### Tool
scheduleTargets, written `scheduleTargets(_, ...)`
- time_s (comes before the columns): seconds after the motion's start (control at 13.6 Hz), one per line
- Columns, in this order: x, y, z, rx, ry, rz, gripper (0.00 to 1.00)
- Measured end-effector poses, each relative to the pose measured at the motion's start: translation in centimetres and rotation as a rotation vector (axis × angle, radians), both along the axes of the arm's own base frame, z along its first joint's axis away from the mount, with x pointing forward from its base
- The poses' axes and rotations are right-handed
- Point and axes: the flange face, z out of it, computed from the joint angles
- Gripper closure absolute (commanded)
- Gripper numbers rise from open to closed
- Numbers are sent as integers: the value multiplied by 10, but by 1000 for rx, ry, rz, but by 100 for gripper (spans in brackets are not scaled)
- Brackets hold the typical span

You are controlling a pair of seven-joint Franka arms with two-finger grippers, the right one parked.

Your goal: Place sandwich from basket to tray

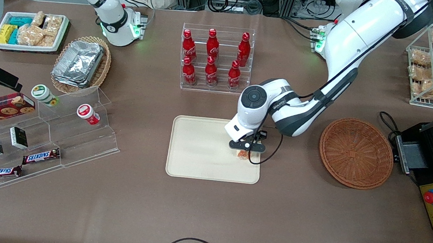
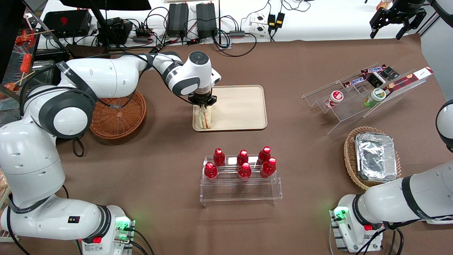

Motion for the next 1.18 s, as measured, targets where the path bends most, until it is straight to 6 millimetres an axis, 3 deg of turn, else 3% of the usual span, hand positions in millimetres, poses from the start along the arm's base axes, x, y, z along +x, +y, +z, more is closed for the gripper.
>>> scheduleTargets(0.15, 2, 0, 2, -1, -3, 3, 10)
scheduleTargets(0.66, 9, 7, 12, 39, 2, 28, 3)
scheduleTargets(0.88, 30, 24, 42, 63, -24, 80, 0)
scheduleTargets(1.18, 68, 52, 105, 40, -37, 205, 0)
